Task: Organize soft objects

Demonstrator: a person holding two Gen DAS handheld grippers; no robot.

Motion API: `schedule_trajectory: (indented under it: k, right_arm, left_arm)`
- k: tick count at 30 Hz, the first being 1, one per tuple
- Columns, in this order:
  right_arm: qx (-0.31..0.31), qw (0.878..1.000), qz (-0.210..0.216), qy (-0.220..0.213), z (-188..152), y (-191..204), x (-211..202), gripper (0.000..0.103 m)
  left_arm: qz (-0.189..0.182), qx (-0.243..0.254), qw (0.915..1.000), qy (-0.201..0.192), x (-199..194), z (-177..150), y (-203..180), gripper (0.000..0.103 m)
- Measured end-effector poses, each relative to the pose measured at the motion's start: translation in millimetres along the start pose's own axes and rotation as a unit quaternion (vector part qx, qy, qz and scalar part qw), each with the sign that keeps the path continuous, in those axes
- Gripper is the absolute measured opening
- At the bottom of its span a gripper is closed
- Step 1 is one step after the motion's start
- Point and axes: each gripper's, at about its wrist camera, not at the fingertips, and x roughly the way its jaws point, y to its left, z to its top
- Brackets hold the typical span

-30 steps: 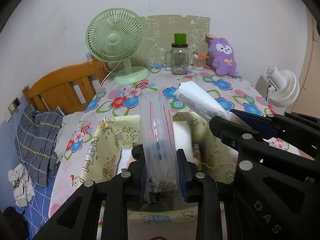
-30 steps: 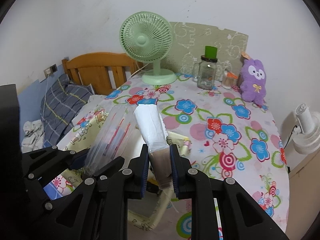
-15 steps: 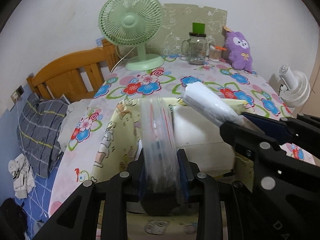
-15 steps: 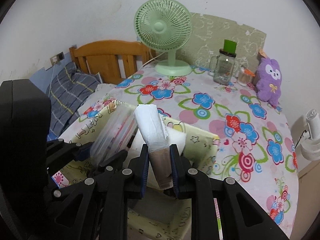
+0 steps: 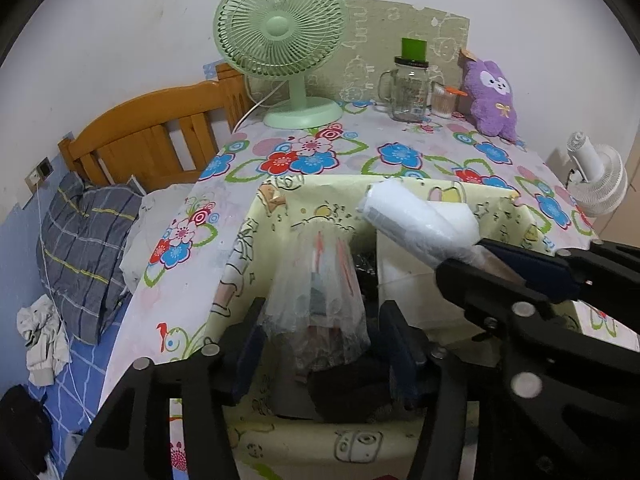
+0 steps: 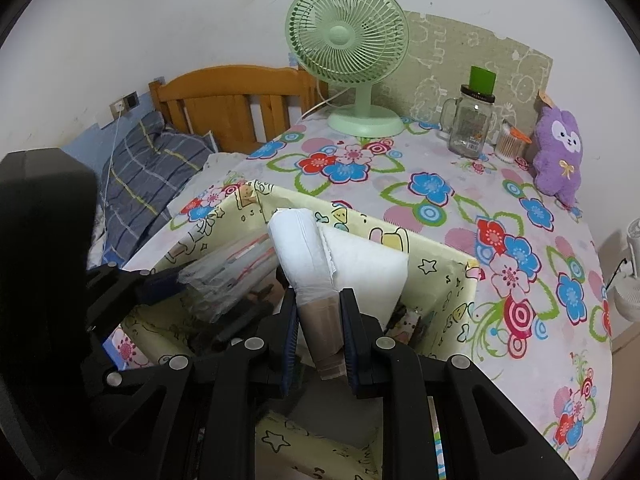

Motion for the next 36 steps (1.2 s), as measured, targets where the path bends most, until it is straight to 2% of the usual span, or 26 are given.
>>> schedule_trajectory:
  k: [3,10,14,20,23,28,32,36]
  right_arm:
    - [0.003,1.0,0.001,0.003,-2.1,-0.6,0.3,0.023]
    - [0.018,1.0,0.013,0.017,-8.2,-6.6,0.7,0.023]
    - [0.025,0.999,0.017,0.021,-11.1,-8.9,-1.6,0.023]
    - [0.017,1.0,0.008,0.018,-12.8,-9.6,-8.2,0.025]
    - [0.017,1.0,0.005,0.018,-12.9,-12.3,-11.3,0.033]
    - [0.037,0.999,0.008,0.014,-9.4,-20.8,-18.3,0.055]
    - [0.039,0.999,0.01,0.007,-7.1,-22.0,-24.8,0.058]
    - [0.038,0.999,-0.001,-0.002,-6.2,-23.3,-31.7,0.067]
  left_arm:
    - [-0.002,0.004,1.0,-0.002,-2.5,-1.9,-2.6,0.066]
    - [-0.017,0.011,0.9998,0.001,-7.2,-7.7,-5.3,0.073]
    - [-0.013,0.015,0.9998,-0.006,-13.0,-10.0,-7.9,0.076]
    - [-0.014,0.017,0.9997,-0.01,-20.6,-11.7,-10.7,0.084]
    - [-0.014,0.02,0.9996,-0.013,-23.4,-11.7,-12.0,0.086]
    - [-0.015,0.002,0.9995,-0.027,-32.7,-8.8,-8.0,0.091]
    - [-0.014,0.002,0.9993,-0.036,-39.9,-7.2,-9.2,0.095]
    - [-0.008,0.005,0.9991,-0.041,-45.7,-5.7,-11.7,0.097]
